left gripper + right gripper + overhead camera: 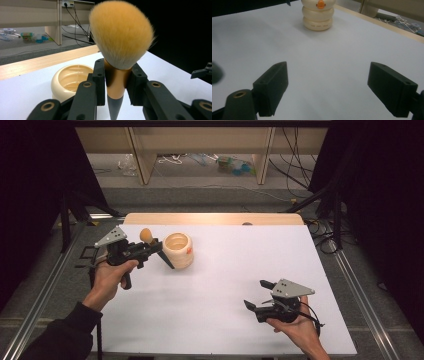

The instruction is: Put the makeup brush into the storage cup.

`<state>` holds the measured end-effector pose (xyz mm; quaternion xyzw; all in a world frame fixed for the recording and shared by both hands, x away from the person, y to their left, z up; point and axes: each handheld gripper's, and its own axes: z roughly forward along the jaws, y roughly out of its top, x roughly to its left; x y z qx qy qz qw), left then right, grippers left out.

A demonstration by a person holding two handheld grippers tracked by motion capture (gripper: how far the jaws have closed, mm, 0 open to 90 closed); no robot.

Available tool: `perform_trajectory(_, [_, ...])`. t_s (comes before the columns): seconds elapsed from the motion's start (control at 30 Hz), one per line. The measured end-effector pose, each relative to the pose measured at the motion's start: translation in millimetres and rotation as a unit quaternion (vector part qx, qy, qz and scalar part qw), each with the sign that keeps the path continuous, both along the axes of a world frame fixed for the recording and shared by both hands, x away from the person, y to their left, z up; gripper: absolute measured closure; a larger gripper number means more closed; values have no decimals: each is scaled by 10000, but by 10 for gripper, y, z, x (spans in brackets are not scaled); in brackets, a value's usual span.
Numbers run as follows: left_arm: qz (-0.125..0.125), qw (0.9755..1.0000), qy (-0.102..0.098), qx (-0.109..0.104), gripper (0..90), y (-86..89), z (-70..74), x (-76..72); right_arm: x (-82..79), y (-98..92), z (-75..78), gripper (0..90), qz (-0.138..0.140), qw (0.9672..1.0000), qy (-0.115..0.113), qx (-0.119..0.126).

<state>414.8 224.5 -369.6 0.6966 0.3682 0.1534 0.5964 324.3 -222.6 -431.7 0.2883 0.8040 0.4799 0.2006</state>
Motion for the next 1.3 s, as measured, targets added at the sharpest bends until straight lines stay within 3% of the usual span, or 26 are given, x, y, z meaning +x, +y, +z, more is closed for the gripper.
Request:
perform_trajectory(0.3, [58,9999,-27,80,718,3,123,116,-46,-33,-15,171,-12,9999,50,-87])
perform_trajectory(0.8, [250,9994,-132,180,718,-20,379,354,-54,-53,-21,174,-4,10000,31,-35])
perform_trajectory(1.3, [418,9987,-81,266,718,-98,380,580,-52,-60,-23,168,-25,10000,-2,-25])
